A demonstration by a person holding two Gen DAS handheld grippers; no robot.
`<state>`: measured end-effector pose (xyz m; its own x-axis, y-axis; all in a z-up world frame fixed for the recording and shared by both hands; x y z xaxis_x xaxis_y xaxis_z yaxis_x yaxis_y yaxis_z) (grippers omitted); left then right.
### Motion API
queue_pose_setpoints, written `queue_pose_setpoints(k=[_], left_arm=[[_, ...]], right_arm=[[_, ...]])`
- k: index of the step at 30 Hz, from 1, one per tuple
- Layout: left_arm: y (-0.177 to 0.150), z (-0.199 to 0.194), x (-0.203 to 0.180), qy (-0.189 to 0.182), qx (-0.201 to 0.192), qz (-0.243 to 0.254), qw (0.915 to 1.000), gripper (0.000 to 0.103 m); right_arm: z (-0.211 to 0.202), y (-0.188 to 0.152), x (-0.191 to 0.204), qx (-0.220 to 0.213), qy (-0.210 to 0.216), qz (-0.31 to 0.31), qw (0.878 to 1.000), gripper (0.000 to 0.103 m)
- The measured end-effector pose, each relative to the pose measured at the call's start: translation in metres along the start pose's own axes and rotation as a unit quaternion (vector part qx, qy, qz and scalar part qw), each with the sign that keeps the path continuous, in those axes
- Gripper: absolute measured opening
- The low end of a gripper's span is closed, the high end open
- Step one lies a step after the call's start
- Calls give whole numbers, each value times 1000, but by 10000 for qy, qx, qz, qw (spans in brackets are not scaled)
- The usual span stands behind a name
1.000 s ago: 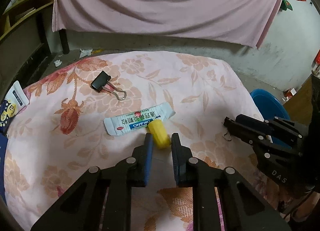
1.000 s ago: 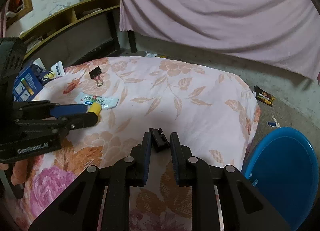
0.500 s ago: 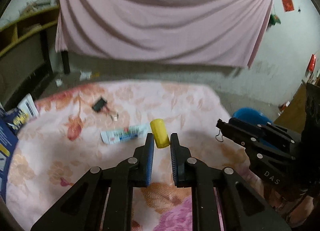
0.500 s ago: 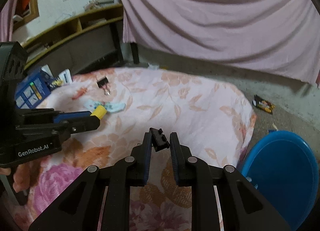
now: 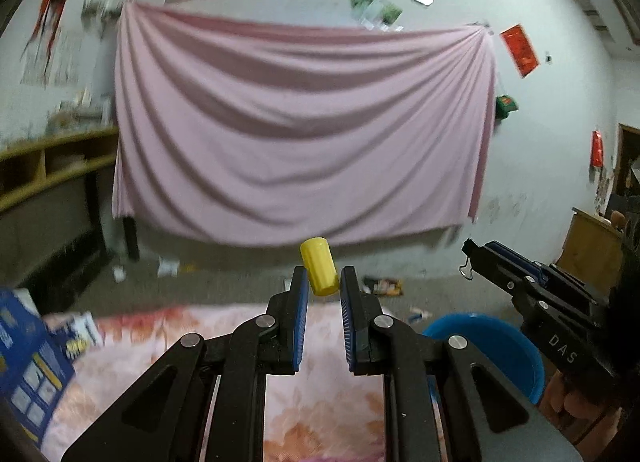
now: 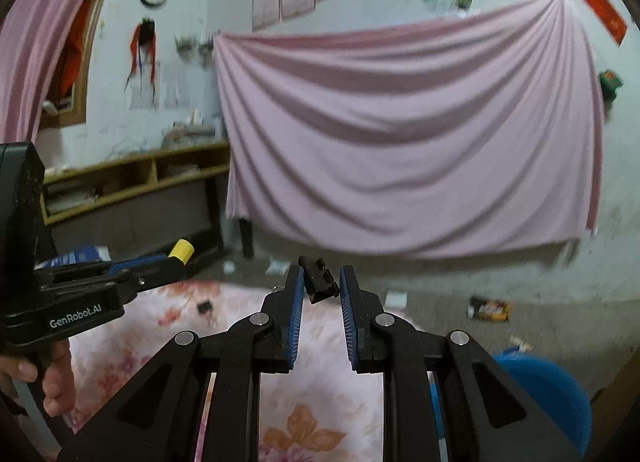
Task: Collect trash
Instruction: 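Carry the yellow cap and black clip over the blue bucket and open both grippers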
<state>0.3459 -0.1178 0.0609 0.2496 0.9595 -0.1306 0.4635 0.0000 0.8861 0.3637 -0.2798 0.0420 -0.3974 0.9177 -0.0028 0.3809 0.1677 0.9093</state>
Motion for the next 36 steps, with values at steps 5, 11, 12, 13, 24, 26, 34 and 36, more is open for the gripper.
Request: queue_pose_setpoints(k=[5, 11, 12, 13, 24, 26, 34, 36], left_arm=[[18, -20, -30, -59, -373, 391, 9985, 13], [30, -29, -65, -286, -533, 752, 9953, 13], [30, -28, -69, -339, -528, 788, 9949, 13], [32, -26, -74, -396, -512, 831, 9944, 13], [18, 6, -127, -769, 44, 1157, 9903, 13], [16, 15, -134, -851, 226, 1163, 9893, 13], [2, 41, -158, -1030, 706, 1271, 9840, 13], [-1, 49, -160, -1087, 852, 1242, 9826, 13]], right_arm=[[-28, 13, -14, -491, -157, 106, 9986, 16], [-60, 23, -37, -893, -488, 243, 9945, 16], [-66, 23, -43, -936, -563, 294, 9936, 16], [-69, 24, -47, -960, -613, 347, 9929, 16], [-78, 12, -109, -561, -1086, 1139, 9859, 17], [-73, 7, -117, -348, -1162, 1274, 9844, 17], [-51, -19, -145, 457, -1236, 1740, 9759, 17], [-51, -24, -148, 521, -1252, 1806, 9742, 17]])
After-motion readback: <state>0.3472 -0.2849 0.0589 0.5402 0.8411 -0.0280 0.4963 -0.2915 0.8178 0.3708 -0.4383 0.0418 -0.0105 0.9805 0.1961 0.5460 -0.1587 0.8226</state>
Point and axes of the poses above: each gripper's, at about its wrist camera, not at the fingertips, and z roughly the way its jaws point, x to its left, y to its top, the point moved 5 cm from there along z, roughly the way its jaws point, and after that the axes turned 9 degrees about x, right-handed, at the moved point
